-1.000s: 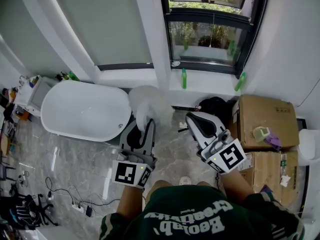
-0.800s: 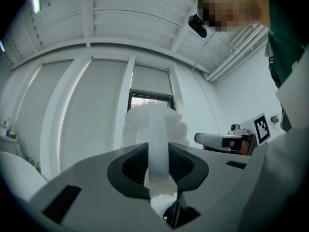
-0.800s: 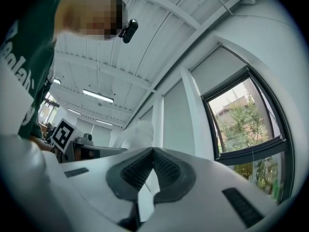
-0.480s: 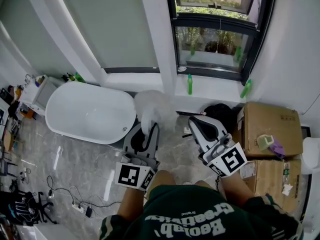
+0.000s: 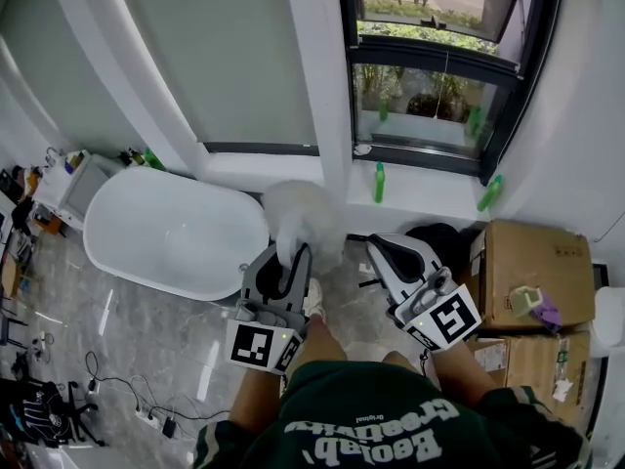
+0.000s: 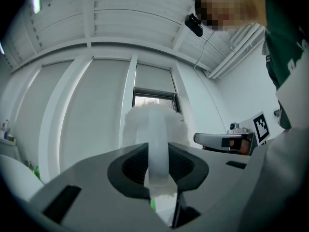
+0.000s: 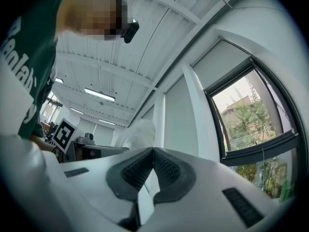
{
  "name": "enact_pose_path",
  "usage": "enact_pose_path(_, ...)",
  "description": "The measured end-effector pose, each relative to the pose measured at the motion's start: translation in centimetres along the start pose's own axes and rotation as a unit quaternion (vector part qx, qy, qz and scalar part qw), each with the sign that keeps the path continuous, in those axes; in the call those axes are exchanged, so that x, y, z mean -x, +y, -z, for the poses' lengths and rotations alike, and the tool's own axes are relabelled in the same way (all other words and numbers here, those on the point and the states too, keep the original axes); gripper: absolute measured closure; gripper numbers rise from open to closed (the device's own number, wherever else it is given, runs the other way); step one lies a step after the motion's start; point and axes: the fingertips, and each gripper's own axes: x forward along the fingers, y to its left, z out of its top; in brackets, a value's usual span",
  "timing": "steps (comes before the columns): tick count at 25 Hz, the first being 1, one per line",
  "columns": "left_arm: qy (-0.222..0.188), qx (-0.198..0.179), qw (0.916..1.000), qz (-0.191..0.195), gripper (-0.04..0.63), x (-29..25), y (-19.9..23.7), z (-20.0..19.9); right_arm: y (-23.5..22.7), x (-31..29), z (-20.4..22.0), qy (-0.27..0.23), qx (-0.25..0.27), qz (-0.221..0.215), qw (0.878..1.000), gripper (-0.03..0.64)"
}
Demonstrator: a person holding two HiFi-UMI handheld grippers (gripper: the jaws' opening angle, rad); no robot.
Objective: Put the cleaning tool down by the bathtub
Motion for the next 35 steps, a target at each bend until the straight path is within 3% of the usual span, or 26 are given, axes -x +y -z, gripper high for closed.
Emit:
enact_pose_path(8,0.004,-0.008,0.9999,0.008,0.499,-9.3,11.7,4.3,-6.1,-10.9,6.0,0.005,0.017,0.027,0.999,0.601)
enact_pose_path(12,0.009,0.006,0.9998,0.018,0.499,-15.0,17.8,4.4,-10.0,-17.7,7.4,0.013,0.009,0.037,0.999,0.601)
enact_pose_path(21,0.013,0.027,0.9988,0.038,0.499,-21.8,22.9,5.1,-13.9,-23.8,8.3,0.025,-0.003,0.050,0.998,0.601)
enact_pose_path(25,0.014,0.016,0.9990,0.039,0.499,-24.6,25.5,5.2,-15.7,-27.2,9.2,0.028,-0.003,0.043,0.999,0.601)
enact_pose_path(29,0.006,0.001,0.9988,0.048,0.499,-28.6,30.5,5.2,-17.5,-33.0,10.1,0.016,0.007,0.042,0.999,0.601)
enact_pose_path(32,0.012,-0.019,0.9982,0.056,0.499,-32.2,34.2,5.7,-19.2,-37.5,11.7,0.035,0.019,0.053,0.998,0.601)
enact_pose_path(35,0.024,-0.006,0.9977,0.063,0.499,-36.8,38.5,6.9,-22.3,-42.5,13.9,0.056,0.009,0.066,0.996,0.601)
